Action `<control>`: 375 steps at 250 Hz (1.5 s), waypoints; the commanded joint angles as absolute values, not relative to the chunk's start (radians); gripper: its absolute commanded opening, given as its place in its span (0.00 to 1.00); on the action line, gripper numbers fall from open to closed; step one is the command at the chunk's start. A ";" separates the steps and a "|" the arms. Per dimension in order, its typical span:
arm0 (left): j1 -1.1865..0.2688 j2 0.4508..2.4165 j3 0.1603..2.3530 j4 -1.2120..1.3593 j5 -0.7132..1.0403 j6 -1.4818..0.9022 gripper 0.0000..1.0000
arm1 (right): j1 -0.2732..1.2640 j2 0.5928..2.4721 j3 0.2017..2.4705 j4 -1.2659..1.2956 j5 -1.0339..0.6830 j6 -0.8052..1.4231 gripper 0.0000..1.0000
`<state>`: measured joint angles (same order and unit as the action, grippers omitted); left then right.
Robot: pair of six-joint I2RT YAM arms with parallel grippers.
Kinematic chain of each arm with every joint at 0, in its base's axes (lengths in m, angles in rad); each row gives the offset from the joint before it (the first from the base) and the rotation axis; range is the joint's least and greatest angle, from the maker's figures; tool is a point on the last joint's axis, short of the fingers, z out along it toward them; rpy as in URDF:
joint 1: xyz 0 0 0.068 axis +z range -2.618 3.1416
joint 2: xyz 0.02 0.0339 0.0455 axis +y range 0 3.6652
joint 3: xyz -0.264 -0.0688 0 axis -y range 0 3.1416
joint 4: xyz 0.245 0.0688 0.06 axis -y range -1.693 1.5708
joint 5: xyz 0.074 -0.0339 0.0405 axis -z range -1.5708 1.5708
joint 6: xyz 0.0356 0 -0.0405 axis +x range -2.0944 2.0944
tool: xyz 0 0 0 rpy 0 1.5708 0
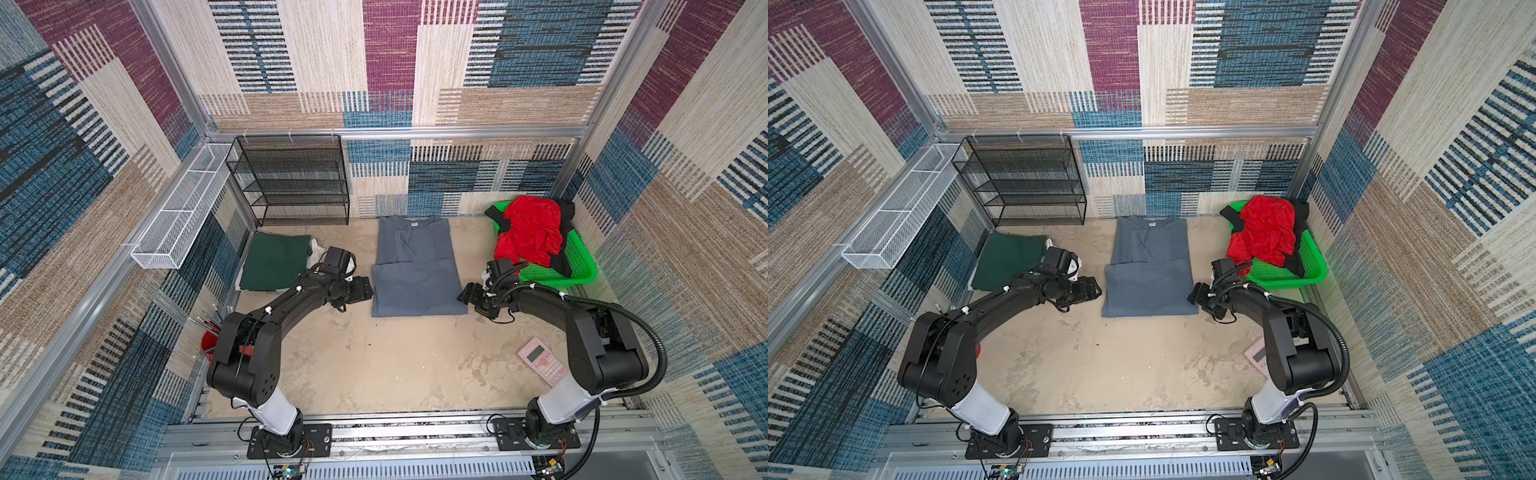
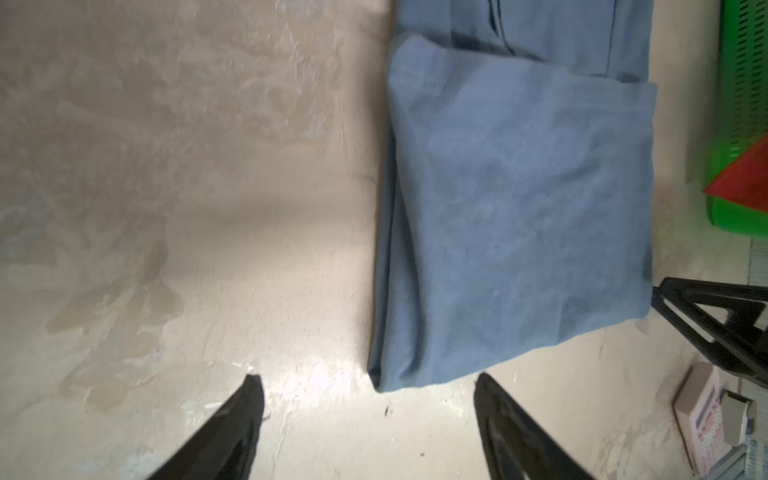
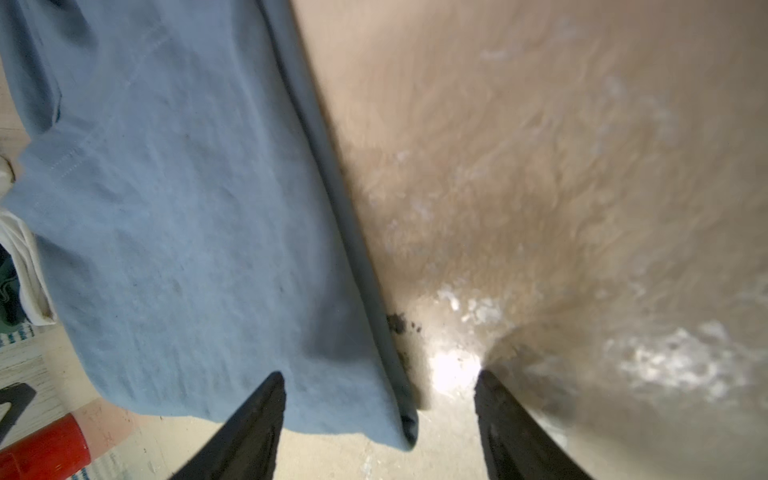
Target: Fold and stack the t-shirts
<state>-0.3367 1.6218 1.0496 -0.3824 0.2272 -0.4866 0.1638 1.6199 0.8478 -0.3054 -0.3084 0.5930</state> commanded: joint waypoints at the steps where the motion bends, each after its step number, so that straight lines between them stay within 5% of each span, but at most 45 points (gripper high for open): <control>1: -0.335 1.590 0.978 -0.298 0.286 -0.542 0.81 | 0.164 1.600 0.784 -0.231 -0.348 0.672 0.74; 130: -0.337 1.642 0.783 -0.004 0.429 -0.749 0.72 | 0.164 1.538 0.566 0.023 -0.457 0.847 0.55; 158: -0.340 1.665 0.770 0.018 0.411 -0.762 0.63 | 0.164 1.559 0.549 0.057 -0.448 0.853 0.52; 199: -0.342 1.723 0.778 0.041 0.417 -0.757 0.46 | 0.164 1.602 0.546 0.104 -0.442 0.845 0.44; 215: -0.342 1.742 0.787 0.048 0.426 -0.749 0.32 | 0.164 1.620 0.551 0.112 -0.447 0.831 0.38; 246: -0.342 1.764 0.835 0.009 0.435 -0.713 0.00 | 0.164 1.634 0.554 0.115 -0.448 0.820 0.04; 375: -0.347 1.654 0.928 -0.124 0.462 -0.661 0.00 | 0.165 1.474 0.540 0.047 -0.445 0.772 0.00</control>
<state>-0.3431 1.6882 0.9150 -0.0891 0.4507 -0.6762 0.1642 1.5211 0.5556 0.0872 -0.4480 0.7876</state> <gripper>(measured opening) 0.051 0.080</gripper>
